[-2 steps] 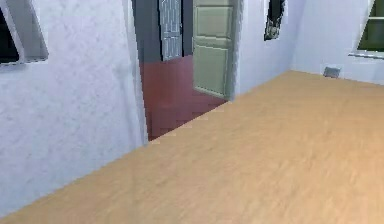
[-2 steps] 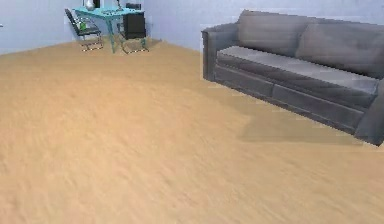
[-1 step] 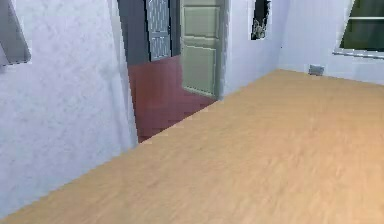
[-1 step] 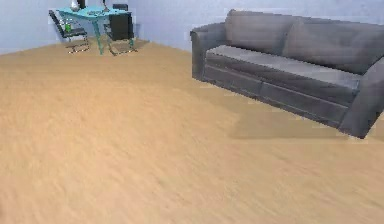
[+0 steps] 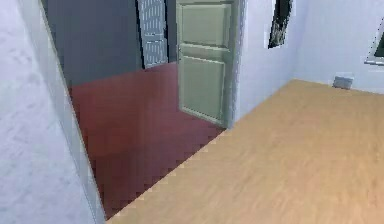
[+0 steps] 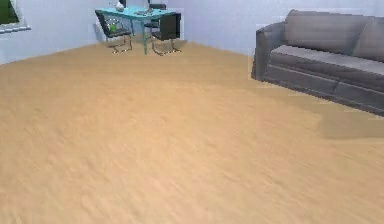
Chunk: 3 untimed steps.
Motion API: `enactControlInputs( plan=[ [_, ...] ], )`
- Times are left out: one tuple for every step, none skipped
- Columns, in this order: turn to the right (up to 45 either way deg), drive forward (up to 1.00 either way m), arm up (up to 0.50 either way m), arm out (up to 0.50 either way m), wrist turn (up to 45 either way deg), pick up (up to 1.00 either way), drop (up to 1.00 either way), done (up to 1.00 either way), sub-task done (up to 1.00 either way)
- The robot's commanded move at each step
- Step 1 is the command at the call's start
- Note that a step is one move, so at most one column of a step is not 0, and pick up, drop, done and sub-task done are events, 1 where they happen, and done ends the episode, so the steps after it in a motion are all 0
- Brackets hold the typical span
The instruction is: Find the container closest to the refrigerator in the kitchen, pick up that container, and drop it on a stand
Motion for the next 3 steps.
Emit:
enactControlInputs(
  plan=[
    [0.0,0.85,0.00,0.00,0.0,0.00,0.00,0.00,0.00],
    [0.0,0.45,0.00,0.00,0.0,0.00,0.00,0.00,0.00],
    [-45.0,0.00,0.00,0.00,0.0,0.00,0.00,0.00,0.00]
  ],
)
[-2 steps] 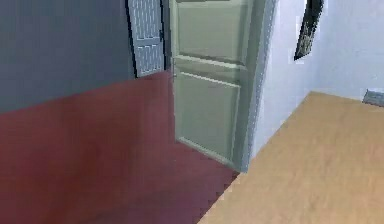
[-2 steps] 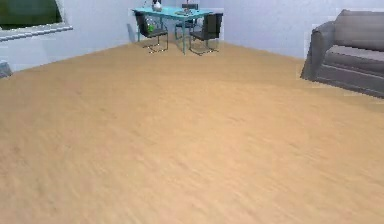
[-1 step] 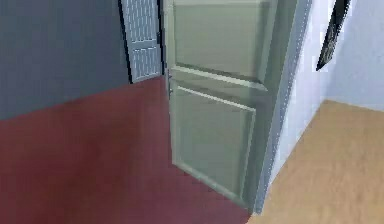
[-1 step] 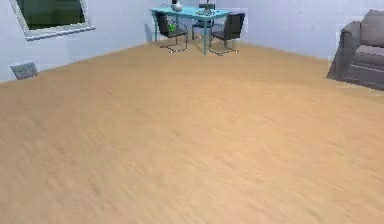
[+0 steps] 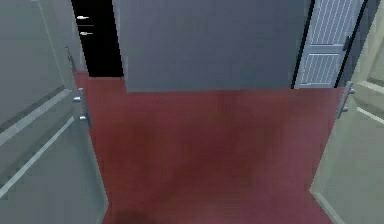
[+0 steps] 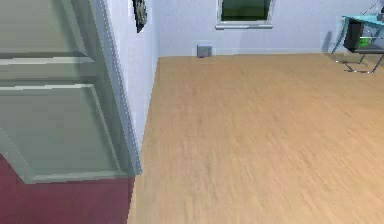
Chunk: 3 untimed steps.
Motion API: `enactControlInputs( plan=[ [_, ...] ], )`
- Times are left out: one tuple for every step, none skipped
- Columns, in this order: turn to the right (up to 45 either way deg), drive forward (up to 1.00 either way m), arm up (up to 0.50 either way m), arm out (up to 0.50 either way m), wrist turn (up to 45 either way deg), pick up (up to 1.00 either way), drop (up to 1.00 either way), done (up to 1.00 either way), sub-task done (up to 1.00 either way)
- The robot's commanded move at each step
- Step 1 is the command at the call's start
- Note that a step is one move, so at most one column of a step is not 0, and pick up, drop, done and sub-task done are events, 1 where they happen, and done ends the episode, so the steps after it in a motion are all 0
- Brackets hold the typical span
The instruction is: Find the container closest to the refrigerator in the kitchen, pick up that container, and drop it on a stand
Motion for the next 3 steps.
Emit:
enactControlInputs(
  plan=[
    [-3.0,0.00,0.00,0.00,0.0,0.00,0.00,0.00,0.00],
    [45.0,0.00,0.00,0.00,0.0,0.00,0.00,0.00,0.00],
    [42.0,0.00,0.00,0.00,0.0,0.00,0.00,0.00,0.00]
  ],
)
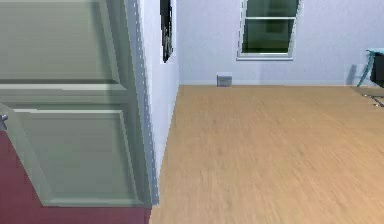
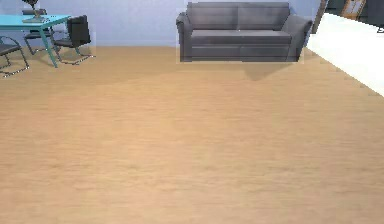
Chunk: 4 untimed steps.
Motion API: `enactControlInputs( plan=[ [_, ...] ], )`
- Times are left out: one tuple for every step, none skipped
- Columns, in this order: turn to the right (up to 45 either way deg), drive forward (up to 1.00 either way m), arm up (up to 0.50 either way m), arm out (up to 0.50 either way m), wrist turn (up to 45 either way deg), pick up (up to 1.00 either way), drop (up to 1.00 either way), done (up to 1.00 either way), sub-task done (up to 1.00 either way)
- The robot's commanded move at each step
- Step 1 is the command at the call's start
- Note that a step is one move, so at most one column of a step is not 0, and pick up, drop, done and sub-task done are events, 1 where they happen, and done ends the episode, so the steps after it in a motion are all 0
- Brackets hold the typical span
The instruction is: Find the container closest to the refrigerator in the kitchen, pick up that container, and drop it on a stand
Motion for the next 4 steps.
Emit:
enactControlInputs(
  plan=[
    [0.0,0.15,0.00,0.00,0.0,0.00,0.00,0.00,0.00],
    [-45.0,0.00,0.00,0.00,0.0,0.00,0.00,0.00,0.00],
    [-45.0,0.00,0.00,0.00,0.0,0.00,0.00,0.00,0.00],
    [-3.0,0.00,0.00,0.00,0.0,0.00,0.00,0.00,0.00]
  ],
)
